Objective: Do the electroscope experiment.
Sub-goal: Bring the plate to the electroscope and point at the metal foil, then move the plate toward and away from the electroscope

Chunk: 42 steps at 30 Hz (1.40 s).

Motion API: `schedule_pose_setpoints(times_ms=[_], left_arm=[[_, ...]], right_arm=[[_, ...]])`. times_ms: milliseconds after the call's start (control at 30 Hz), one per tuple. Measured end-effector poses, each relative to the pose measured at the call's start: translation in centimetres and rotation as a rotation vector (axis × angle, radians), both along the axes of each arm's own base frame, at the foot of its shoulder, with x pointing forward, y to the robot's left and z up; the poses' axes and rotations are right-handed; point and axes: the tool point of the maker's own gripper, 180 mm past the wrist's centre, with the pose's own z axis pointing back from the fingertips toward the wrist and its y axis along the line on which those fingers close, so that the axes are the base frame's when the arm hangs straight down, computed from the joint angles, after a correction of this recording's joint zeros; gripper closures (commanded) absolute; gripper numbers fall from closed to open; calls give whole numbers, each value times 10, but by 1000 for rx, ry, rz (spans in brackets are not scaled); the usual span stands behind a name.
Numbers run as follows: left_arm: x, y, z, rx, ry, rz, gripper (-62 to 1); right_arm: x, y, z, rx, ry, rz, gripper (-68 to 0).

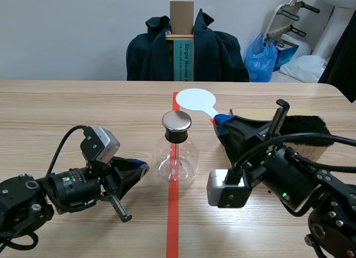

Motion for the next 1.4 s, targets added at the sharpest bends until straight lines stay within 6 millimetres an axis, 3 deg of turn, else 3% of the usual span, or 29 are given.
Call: schedule_pose_setpoints(times_ms=[667,1000,1200,1400], left_arm=[[0,0,0,3,2,0,-32],[0,0,0,3,2,0,-32],[0,0,0,3,2,0,-32],[0,0,0,3,2,0,-32]], right_arm=[[-22,18,6,4,-51,155,-7],[-24,19,6,3,-48,165,-7],[-20,16,6,4,-47,138,-7],[-3,0,6,9,-42,8,-7]])
